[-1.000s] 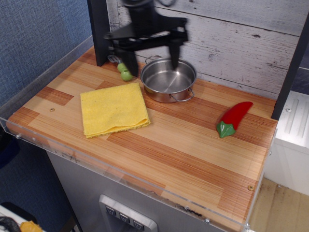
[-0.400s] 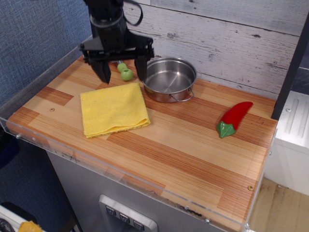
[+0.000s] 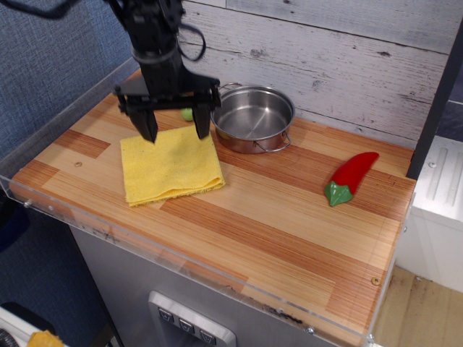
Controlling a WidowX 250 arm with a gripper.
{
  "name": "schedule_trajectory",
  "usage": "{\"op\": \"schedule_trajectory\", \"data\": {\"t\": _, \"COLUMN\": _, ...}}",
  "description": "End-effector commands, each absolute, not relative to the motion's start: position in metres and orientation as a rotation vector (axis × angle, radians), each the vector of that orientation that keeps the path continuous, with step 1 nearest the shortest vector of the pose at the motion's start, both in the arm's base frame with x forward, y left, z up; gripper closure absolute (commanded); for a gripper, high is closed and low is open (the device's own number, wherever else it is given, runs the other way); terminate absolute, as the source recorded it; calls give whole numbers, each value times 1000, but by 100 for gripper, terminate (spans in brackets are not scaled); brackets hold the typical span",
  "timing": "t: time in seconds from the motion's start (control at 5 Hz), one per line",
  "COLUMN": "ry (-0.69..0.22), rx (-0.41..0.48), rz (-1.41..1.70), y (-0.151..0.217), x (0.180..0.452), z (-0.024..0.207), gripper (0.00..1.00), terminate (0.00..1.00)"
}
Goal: Move the towel to bottom right of table
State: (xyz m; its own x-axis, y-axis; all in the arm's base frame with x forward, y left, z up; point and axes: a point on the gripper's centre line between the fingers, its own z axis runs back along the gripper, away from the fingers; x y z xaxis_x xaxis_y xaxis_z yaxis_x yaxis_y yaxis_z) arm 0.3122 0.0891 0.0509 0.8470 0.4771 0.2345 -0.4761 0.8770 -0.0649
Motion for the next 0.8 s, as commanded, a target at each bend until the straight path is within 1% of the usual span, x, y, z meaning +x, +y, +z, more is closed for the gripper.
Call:
{"op": "schedule_trajectory", "data": {"t": 0.0, "ry": -200, "rx": -18, "rz": 522, "y": 77, "x": 322, "z": 21, "gripper": 0, "terminate": 0}}
{"op": "schedule_trajectory", "data": {"t": 0.2, "ry": -173, "rx": -9, "rz": 526, "y": 76, "x": 322, "z": 9, "gripper": 0, "terminate": 0}}
{"op": "schedule_trajectory", "data": {"t": 0.4, "ry": -179, "rx": -21, "rz": 519, "y": 72, "x": 321, "z": 10, "gripper": 0, "terminate": 0}}
{"op": "schedule_trajectory", "data": {"t": 0.6, "ry": -165, "rx": -31, "rz": 495, "y": 62, "x": 313, "z": 11, "gripper": 0, "terminate": 0}}
